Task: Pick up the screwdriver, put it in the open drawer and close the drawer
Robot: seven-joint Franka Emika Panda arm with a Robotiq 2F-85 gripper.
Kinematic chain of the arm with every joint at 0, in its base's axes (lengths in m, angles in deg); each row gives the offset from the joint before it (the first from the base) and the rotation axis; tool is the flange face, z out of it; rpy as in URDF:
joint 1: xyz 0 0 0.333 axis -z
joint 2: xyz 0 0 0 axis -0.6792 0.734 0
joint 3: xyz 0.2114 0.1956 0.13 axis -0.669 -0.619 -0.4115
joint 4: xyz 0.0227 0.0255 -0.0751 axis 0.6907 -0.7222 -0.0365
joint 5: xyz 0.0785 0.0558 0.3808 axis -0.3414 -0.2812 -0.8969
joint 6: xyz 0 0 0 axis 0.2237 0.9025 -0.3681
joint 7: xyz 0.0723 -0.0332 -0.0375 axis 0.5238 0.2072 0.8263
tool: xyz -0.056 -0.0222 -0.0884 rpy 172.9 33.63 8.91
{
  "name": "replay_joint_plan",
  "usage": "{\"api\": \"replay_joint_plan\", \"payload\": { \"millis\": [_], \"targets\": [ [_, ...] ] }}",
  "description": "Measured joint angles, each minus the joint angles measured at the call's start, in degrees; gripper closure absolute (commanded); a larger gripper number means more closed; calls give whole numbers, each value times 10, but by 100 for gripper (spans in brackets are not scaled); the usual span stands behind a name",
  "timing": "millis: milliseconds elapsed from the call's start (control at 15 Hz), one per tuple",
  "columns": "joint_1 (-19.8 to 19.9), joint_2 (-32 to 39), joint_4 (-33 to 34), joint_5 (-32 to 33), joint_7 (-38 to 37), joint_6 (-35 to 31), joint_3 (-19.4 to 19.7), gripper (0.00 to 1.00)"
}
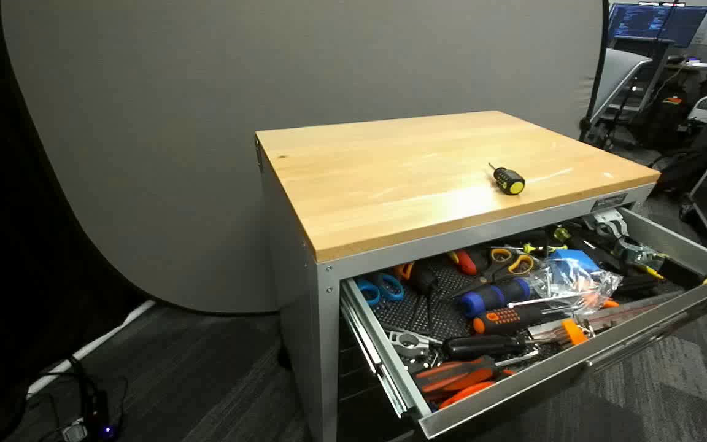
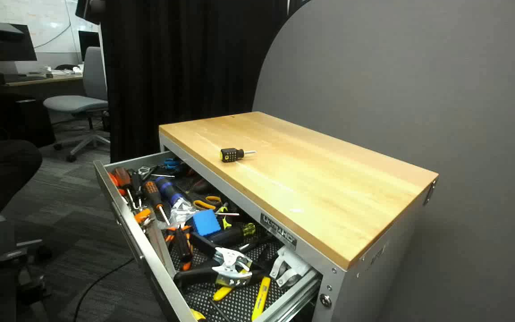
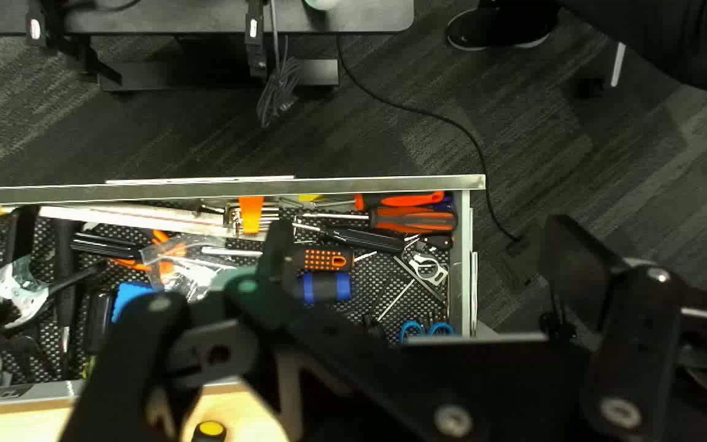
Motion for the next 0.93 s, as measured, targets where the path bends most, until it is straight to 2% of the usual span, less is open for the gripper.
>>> {"api": "replay_joint_plan", "payload": {
  "millis": [600,733,933],
  "targets": [
    [1,0,-2,0,-17,-12,1,0],
    [3,20,-11,0,-63,-63,2,0],
    [4,85,-13,1,-127,-189,3,0]
  ]
}}
